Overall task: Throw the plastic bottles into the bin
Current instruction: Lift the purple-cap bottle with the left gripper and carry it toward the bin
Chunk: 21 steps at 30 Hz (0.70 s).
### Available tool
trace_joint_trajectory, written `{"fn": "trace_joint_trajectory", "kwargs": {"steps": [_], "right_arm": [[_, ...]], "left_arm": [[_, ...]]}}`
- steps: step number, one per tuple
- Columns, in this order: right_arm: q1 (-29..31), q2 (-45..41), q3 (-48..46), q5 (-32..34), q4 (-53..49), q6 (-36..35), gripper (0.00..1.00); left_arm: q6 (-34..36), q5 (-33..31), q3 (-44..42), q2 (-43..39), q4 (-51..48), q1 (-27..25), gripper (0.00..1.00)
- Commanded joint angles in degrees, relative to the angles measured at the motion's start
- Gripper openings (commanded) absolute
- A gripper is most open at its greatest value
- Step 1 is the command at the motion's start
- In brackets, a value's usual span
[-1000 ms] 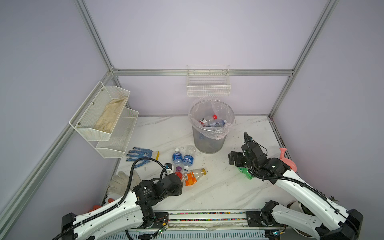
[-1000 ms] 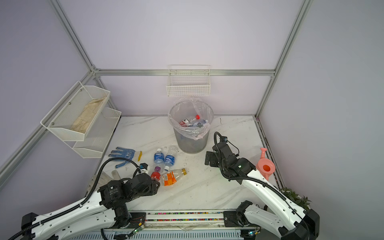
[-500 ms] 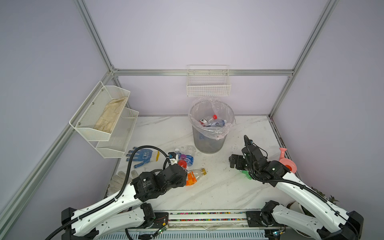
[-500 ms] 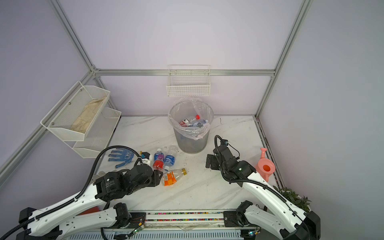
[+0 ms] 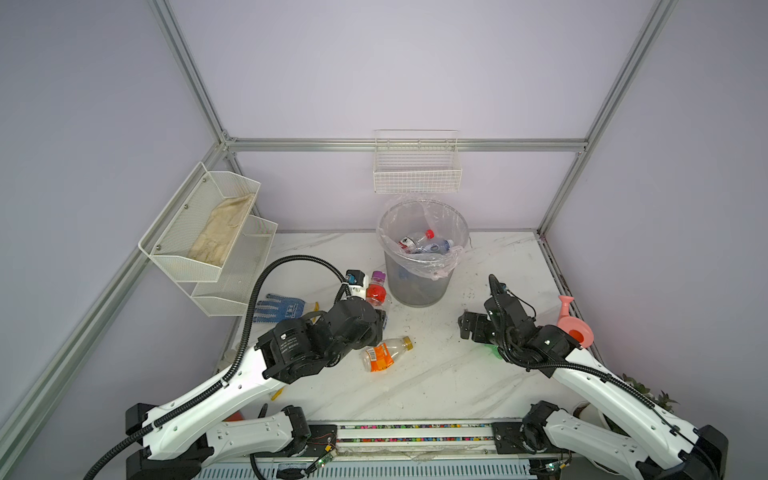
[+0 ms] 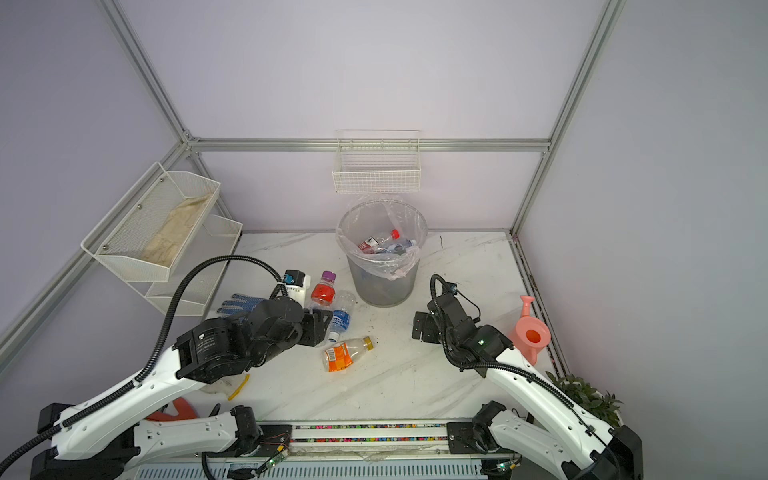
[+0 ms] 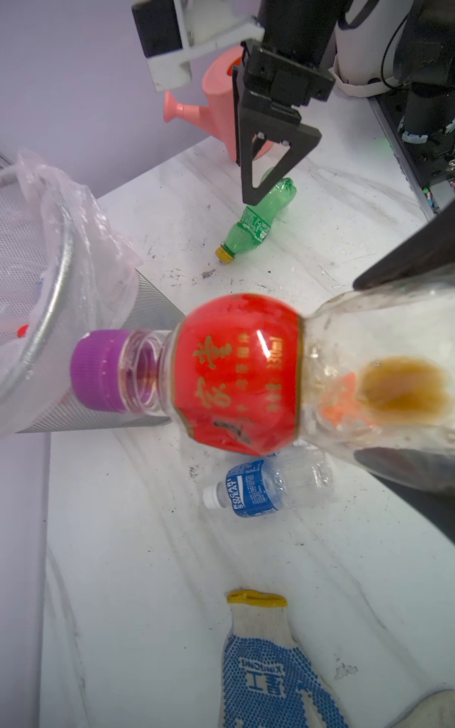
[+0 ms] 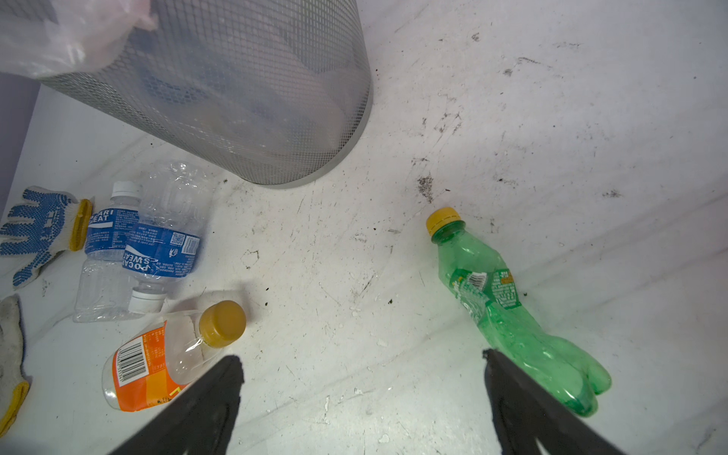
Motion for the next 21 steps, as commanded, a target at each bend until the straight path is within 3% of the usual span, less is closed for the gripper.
{"fn": "trace_joint_trajectory", "kwargs": {"steps": [1, 21], "right_arm": [[-0.10, -0.69, -0.40, -0.02, 0.48, 0.95, 0.97], [-0.10, -0.54, -0.68, -0.54, 0.78, 1.00, 0.97]], "left_arm": [[4.77, -2.92, 7.52, 1.14, 0.18, -0.29, 0.25], [17.66, -5.90, 27.46, 10.60, 0.52, -0.13, 0.25]]}}
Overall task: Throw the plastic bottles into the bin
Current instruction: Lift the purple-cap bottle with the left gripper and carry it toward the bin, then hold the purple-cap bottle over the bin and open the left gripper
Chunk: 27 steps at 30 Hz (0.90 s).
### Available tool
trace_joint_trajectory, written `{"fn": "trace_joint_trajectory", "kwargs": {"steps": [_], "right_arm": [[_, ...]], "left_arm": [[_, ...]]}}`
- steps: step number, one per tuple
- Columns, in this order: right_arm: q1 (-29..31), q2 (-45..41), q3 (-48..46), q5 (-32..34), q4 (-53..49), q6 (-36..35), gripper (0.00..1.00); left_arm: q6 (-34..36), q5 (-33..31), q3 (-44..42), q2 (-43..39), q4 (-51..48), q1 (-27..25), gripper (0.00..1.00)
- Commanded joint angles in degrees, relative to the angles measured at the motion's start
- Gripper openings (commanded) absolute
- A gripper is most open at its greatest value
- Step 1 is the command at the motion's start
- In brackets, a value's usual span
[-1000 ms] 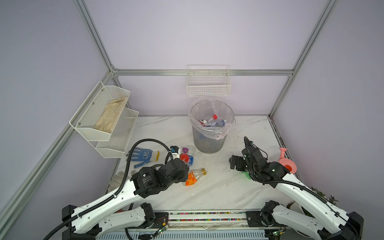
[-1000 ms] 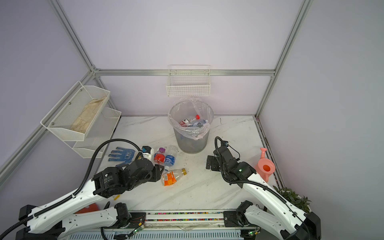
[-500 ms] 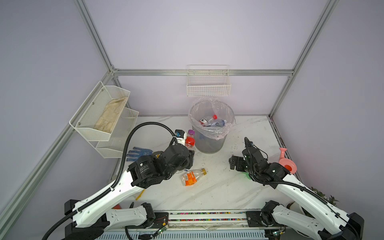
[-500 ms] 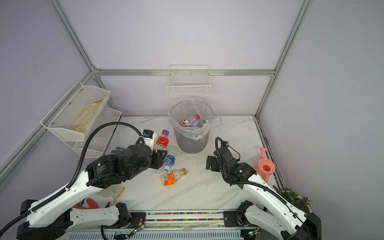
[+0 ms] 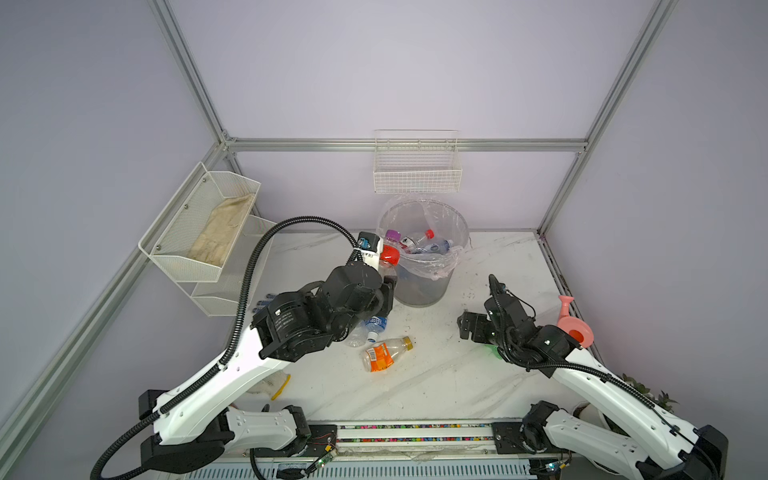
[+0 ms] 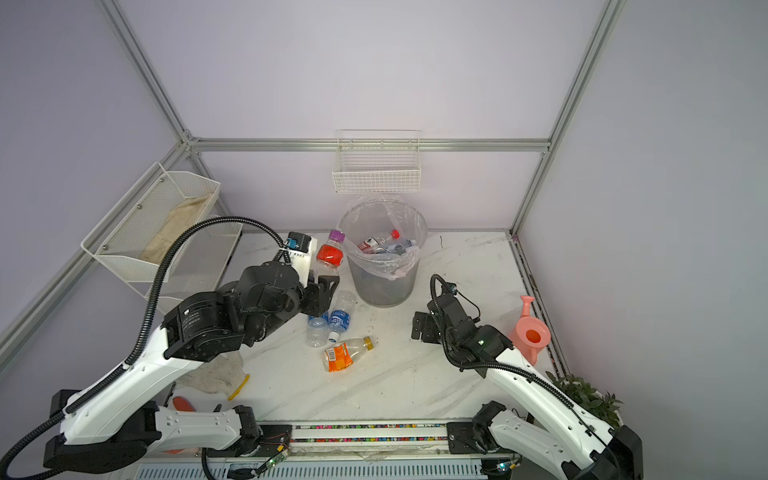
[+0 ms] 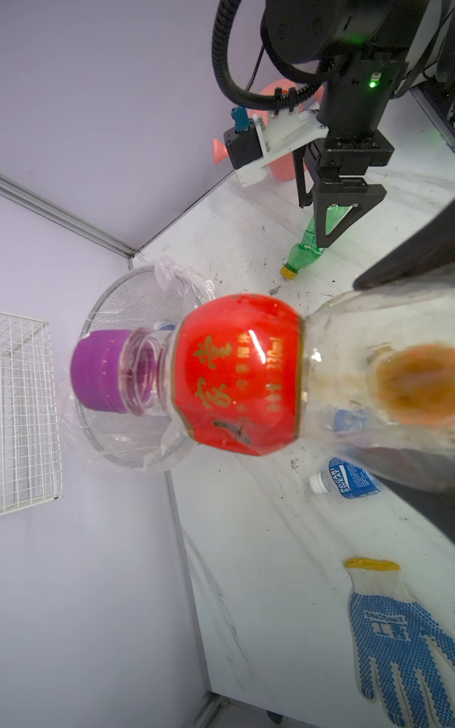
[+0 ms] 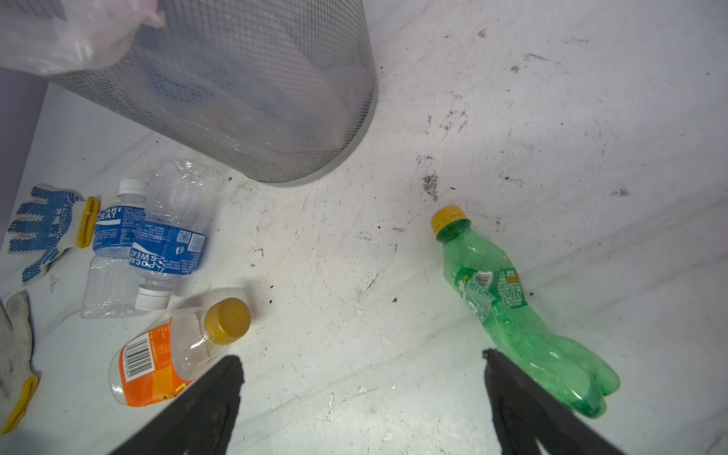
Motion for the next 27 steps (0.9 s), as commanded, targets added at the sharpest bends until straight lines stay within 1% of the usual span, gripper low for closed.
{"fn": "trace_joint_trajectory", "kwargs": {"steps": [1, 6, 13, 18, 23, 24, 27], "right_arm": [[-0.10, -0.59, -0.72, 0.15, 0.59, 0.92, 0.97], [-0.10, -0.78, -0.81, 0.19, 0.70, 0.89, 0.97], [-0.10, -1.04, -0.82, 0.06, 0.68, 0.84, 0.97], [-0.09, -1.17, -0.76, 0.08, 0.71, 0.84, 0.97], [-0.10, -0.94, -0.77, 0.10, 0.86, 0.60, 0.97], [-0.10, -0.98, -0.81, 0.10, 0.94, 0.66, 0.97], [-0.10, -0.96, -0.83, -0.03, 1.04, 0.58, 0.97]], "left_arm": [[4.05, -1.61, 7.28, 0.97, 1.29, -0.13, 0.25], [6.44, -1.02, 11.07, 2.78, 2.29, -0.12, 0.25], [9.48, 0.69, 13.02, 3.74, 5.54, -0.16, 0.25], [12.82, 4.19, 11.98, 1.97, 10.60, -0.13, 0.25], [14.58, 5.91, 11.88, 0.09, 14.87, -0.13, 0.25], [16.53, 6.22, 11.76, -0.30, 15.89, -0.15, 0.25], [18.24, 7.20, 10.75, -1.71, 19.17, -0.16, 0.25]]}}
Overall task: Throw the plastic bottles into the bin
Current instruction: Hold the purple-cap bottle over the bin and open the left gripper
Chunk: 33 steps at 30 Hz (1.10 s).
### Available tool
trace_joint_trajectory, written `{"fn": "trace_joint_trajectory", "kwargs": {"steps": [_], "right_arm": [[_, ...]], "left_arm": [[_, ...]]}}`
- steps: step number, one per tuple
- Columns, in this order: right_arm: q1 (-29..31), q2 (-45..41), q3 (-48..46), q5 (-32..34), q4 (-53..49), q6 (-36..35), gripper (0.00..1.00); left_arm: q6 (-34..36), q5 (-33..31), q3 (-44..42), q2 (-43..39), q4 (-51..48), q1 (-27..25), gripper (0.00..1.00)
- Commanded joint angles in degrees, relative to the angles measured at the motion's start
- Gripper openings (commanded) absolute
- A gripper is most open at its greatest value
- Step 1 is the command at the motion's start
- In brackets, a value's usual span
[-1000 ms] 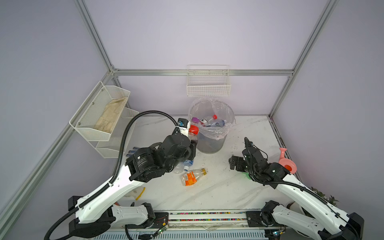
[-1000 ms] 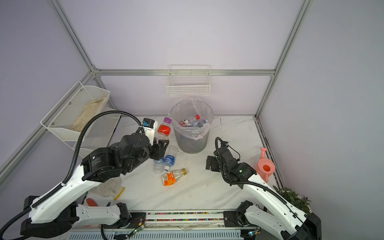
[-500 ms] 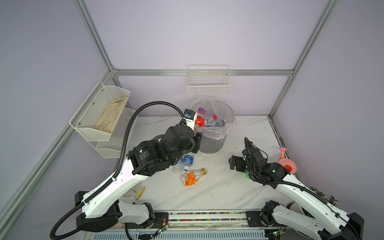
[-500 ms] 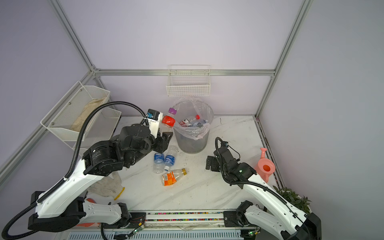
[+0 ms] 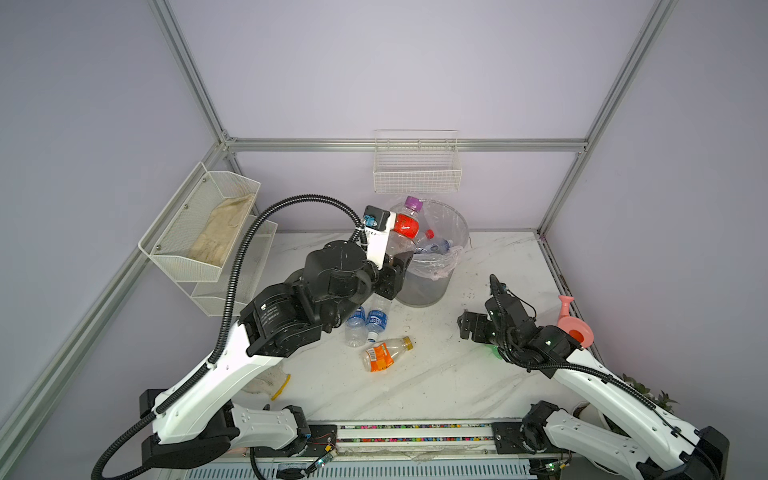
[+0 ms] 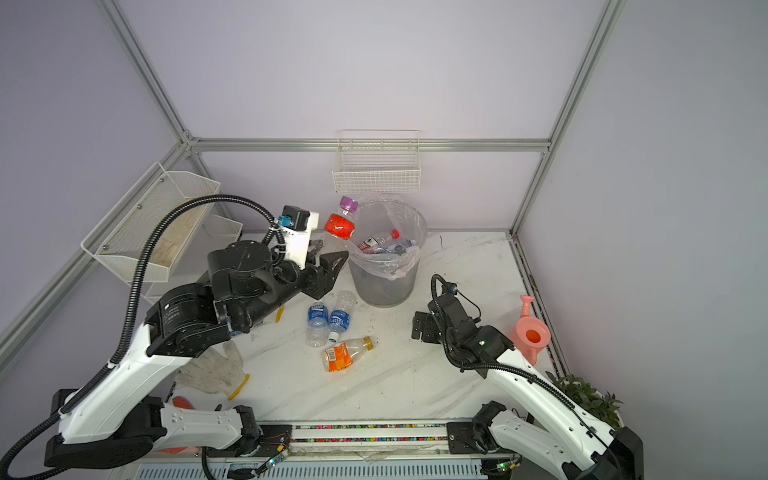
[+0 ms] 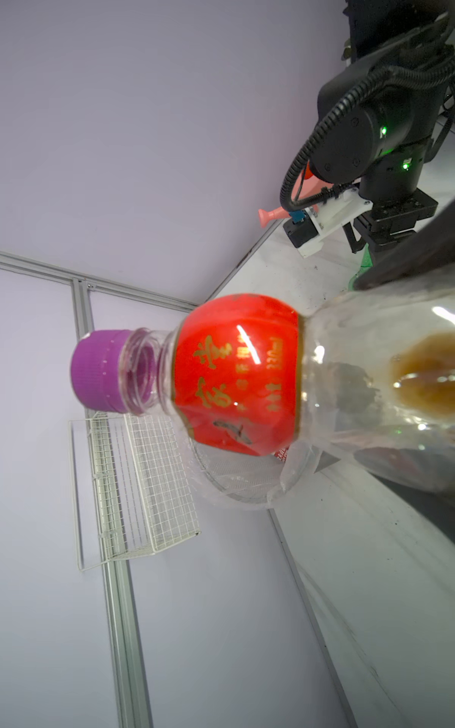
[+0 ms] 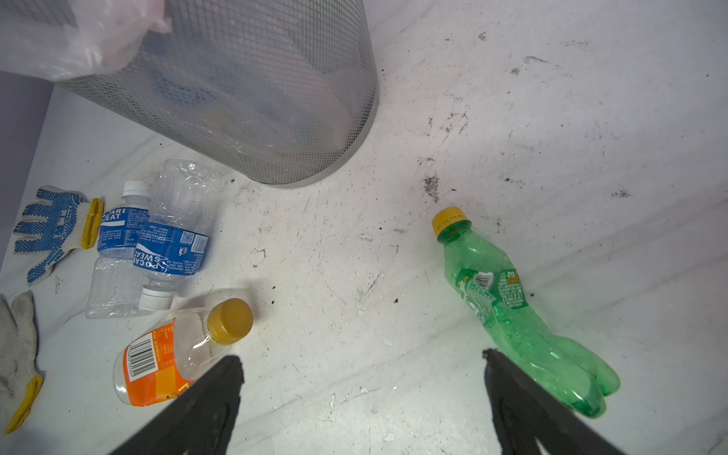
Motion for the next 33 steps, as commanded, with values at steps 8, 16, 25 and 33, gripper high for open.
{"fn": "trace_joint_trajectory", "kwargs": {"steps": [8, 16, 25, 33], "right_arm": [[-0.10, -1.01, -0.89, -0.05, 0.99, 0.45, 0.97], [-0.10, -1.59, -1.07, -0.16, 1.08, 0.56, 0.97], [-0.10, -1.70, -1.15, -0.25, 1.08, 0.54, 0.97], [-0.10, -1.99, -1.26, -0.60, 1.08, 0.62, 0.97]], "left_arm": [[7.17, 6.60, -2.93, -7.01, 17.23, -0.20, 0.26], [7.57, 9.38, -6.73, -9.47, 22.36, -0.06, 0.26], [8.24, 9.61, -7.45, -9.36, 24.05, -0.20, 0.26], [10.75, 8.24, -5.29, -6.40, 24.72, 0.02, 0.26]]}}
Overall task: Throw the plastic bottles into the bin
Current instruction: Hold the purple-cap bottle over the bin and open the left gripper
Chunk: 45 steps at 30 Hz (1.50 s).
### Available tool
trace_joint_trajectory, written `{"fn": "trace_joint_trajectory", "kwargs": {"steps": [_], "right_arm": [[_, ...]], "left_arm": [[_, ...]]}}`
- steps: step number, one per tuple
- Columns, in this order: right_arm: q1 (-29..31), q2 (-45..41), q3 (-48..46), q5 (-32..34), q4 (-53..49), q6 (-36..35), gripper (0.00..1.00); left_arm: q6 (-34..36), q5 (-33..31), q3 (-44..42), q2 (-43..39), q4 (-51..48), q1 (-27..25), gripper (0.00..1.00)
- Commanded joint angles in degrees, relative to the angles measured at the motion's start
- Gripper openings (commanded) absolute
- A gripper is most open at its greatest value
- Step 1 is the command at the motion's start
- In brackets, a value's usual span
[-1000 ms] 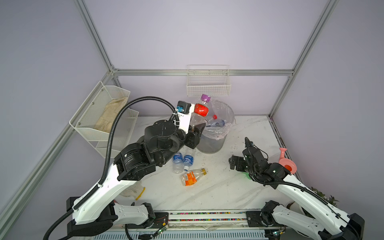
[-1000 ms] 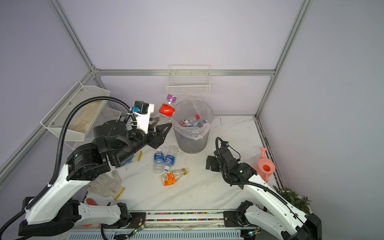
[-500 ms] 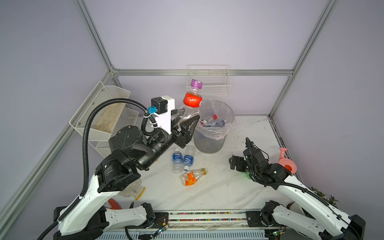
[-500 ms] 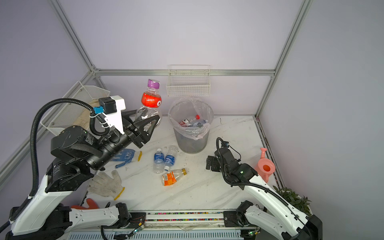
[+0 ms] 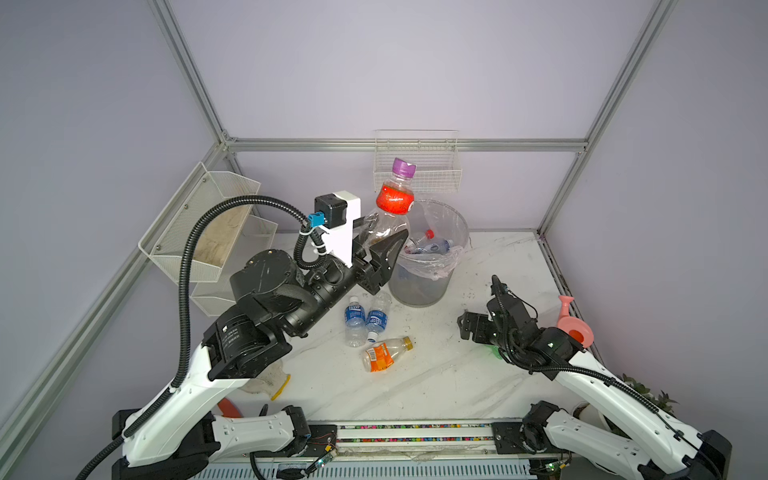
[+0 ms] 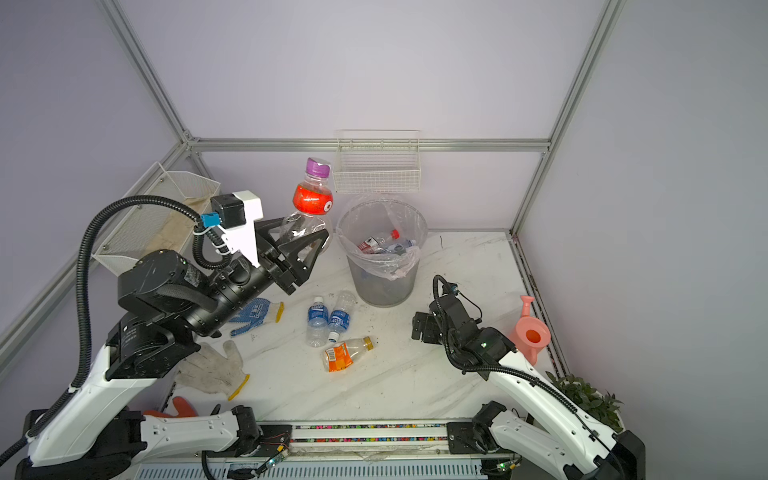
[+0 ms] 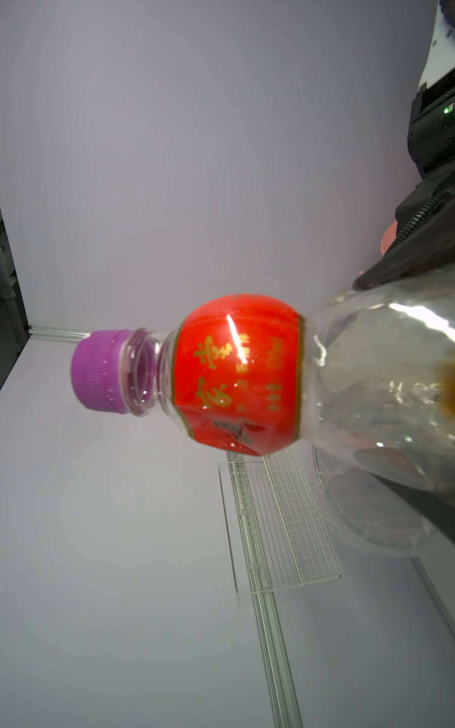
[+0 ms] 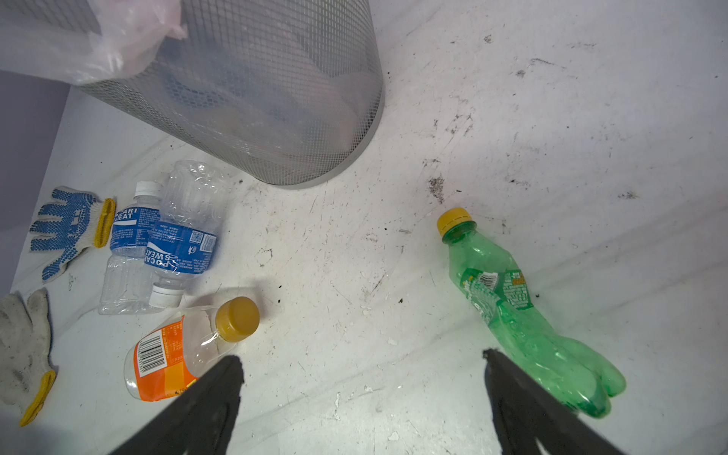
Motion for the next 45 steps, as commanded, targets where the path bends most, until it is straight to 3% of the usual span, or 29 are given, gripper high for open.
{"fn": "trace_joint_trajectory", "kwargs": {"steps": [1, 12, 18, 21, 22, 23, 24, 25, 26, 28, 33, 45], "right_arm": [[-0.10, -0.95, -0.86, 0.01, 0.86, 0.62, 0.97], [-0.10, -1.07, -0.95, -0.12, 0.97, 0.71, 0.98], [-0.10, -1.03, -1.09, -0.18, 1.17, 0.62, 0.97], [-0.06, -1.05, -0.95, -0.29, 0.96, 0.54, 0.97], [-0.10, -1.12, -0.87, -0.30, 0.92, 0.54, 0.98], [-0.10, -1.27, -0.86, -0.26, 0.79, 0.54, 0.97], [-0.10, -1.46, -0.83, -0.28, 0.84, 0.62, 0.97], [-0.10, -1.70, -0.78, -0.18, 0.75, 0.62, 0.97], [-0.10, -1.94, -0.78, -0.20, 0.60, 0.70, 0.97], [-0.10, -2.41, -0.86, -0.27, 0.60, 0.71, 0.97], [-0.10, -1.71, -0.95, 0.01, 0.99, 0.71, 0.97], [-0.10, -1.68, 0.38, 3.33, -1.71, 2.30, 0.97]], "left_arm": [[3.21, -0.44, 1.50, 1.56, 3.46, 0.18, 0.26], [2.67, 0.89, 7.35, 9.52, 4.03, 4.67, 0.26], [-2.29, 7.34, 12.01, 16.83, 1.59, 12.47, 0.25], [-3.32, 8.76, 17.70, 25.41, -4.15, 16.63, 0.25], [-4.01, 9.21, 20.84, 28.92, -7.89, 18.03, 0.28], [-4.51, 9.95, 24.58, 32.51, -12.07, 19.26, 0.36], [-4.57, 10.35, 27.74, 35.37, -15.68, 19.98, 0.55], [-4.22, 10.58, 32.09, 38.79, -20.07, 20.16, 0.84], [-4.22, 10.78, 37.17, 41.42, -24.89, 20.18, 1.00], [-5.31, 11.93, 41.47, 42.42, -27.76, 19.91, 1.00], [-6.32, 12.13, 32.29, 34.71, -19.85, 18.86, 1.00], [-9.59, 13.80, 21.30, 24.59, -17.02, 17.83, 1.00]]}}
